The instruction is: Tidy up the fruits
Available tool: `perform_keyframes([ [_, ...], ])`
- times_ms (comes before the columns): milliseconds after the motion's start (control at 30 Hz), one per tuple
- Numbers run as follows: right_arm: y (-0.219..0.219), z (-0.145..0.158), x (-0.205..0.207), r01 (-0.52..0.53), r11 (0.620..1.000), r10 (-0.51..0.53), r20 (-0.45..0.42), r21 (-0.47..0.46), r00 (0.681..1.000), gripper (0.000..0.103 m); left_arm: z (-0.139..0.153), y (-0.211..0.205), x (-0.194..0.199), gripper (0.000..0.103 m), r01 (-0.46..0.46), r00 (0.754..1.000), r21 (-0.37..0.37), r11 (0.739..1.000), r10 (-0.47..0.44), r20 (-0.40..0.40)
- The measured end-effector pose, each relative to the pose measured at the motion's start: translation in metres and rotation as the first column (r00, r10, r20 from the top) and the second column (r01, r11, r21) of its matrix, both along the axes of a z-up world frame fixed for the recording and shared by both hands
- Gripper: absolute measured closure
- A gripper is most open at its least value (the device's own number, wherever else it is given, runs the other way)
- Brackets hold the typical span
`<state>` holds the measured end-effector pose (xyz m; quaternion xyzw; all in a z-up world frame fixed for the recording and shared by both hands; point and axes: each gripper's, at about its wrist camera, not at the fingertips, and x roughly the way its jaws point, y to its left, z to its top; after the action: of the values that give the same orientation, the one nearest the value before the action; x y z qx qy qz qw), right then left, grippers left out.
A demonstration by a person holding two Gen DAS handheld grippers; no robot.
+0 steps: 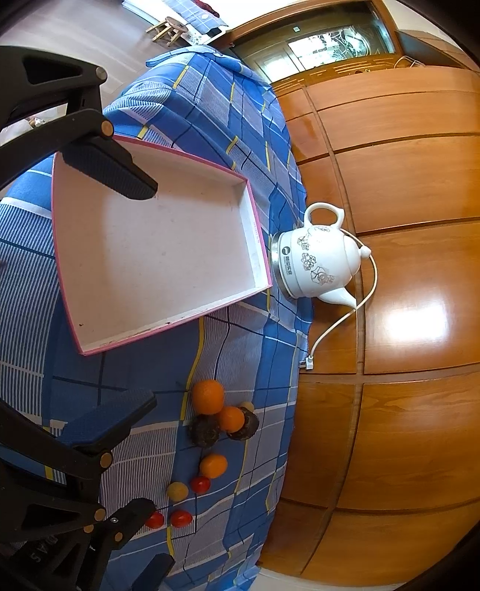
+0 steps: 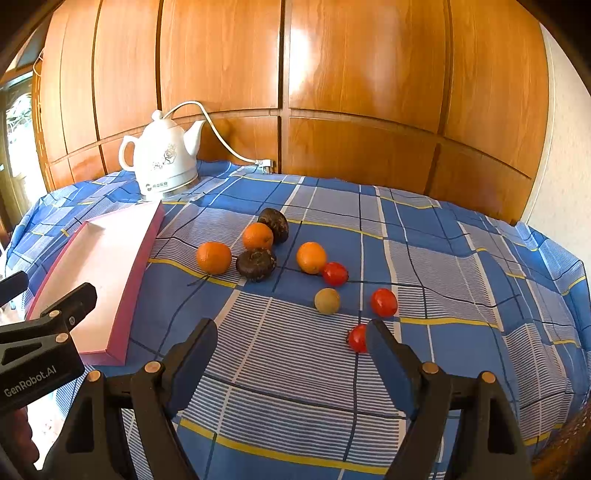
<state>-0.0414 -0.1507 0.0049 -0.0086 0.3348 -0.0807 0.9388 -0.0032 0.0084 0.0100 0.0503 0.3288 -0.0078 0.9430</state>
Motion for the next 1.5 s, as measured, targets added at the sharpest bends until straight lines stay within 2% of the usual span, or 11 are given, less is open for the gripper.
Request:
perform_keyframes([
  [233, -0.004, 0.001, 0.001, 0.004, 1.0, -0.004, 0.006, 0.002, 1.0, 0.019, 0.0, -0.005, 0.002, 0.0, 0.022, 1.0, 0.009, 1.0, -0.022, -0.003],
  [433, -0.014, 0.005, 0.005, -0.003, 1.0, 0.003, 0.001, -0.003, 1.0, 0.019, 0.002, -0.014, 0.003, 0.0, 0.083, 0.997, 0.027, 0.996, -0.083, -0.002],
  [600, -0.034, 0.017, 0.019, -0.026, 1.0, 0.026, -0.014, 0.018, 1.0, 0.019, 0.007, -0.019, 0.009, 0.0, 0.197, 0.98, -0.061, 0.978, -0.198, -0.014],
  [767, -0.071, 0.037, 0.041, -0.05, 0.997, 0.053, -0.051, 0.063, 0.997, 0.019, 0.017, -0.032, 0.013, 0.0, 0.258, 0.966, -0.058, 0.964, -0.258, 0.0],
  [867, -0.098, 0.048, 0.057, -0.075, 0.995, 0.081, -0.091, 0.069, 0.993, 0.019, 0.019, -0.037, 0.023, 0.0, 0.309, 0.948, -0.068, 0.949, -0.313, -0.054],
  [967, -0.125, 0.052, 0.073, -0.098, 0.993, 0.106, -0.145, 0.062, 0.984, 0.019, 0.019, -0.041, 0.032, 0.0, 0.34, 0.936, -0.037, 0.94, -0.342, -0.088],
  [1067, -0.146, 0.044, 0.087, -0.104, 0.994, 0.104, -0.198, 0.009, 0.975, 0.019, 0.015, -0.041, 0.049, 0.008, 0.353, 0.924, -0.015, 0.935, -0.351, -0.152],
  [1267, -0.181, 0.016, 0.089, -0.067, 0.992, 0.088, -0.211, 0.105, 0.974, 0.021, 0.006, -0.039, 0.08, 0.032, 0.35, 0.896, -0.05, 0.935, -0.35, -0.274],
  [1367, -0.184, 0.016, 0.093, -0.075, 0.991, 0.097, -0.216, 0.11, 0.971, 0.024, 0.004, -0.047, 0.092, 0.042, 0.374, 0.873, -0.08, 0.924, -0.38, -0.305],
  [1467, -0.182, 0.017, 0.096, -0.086, 0.987, 0.114, -0.214, 0.137, 0.97, 0.025, 0.001, -0.06, 0.103, 0.057, 0.411, 0.847, -0.094, 0.907, -0.418, -0.329],
  [1500, -0.18, 0.018, 0.095, -0.098, 0.985, 0.127, -0.21, 0.142, 0.969, 0.026, -0.001, -0.064, 0.107, 0.058, 0.422, 0.835, -0.105, 0.9, -0.432, -0.34],
])
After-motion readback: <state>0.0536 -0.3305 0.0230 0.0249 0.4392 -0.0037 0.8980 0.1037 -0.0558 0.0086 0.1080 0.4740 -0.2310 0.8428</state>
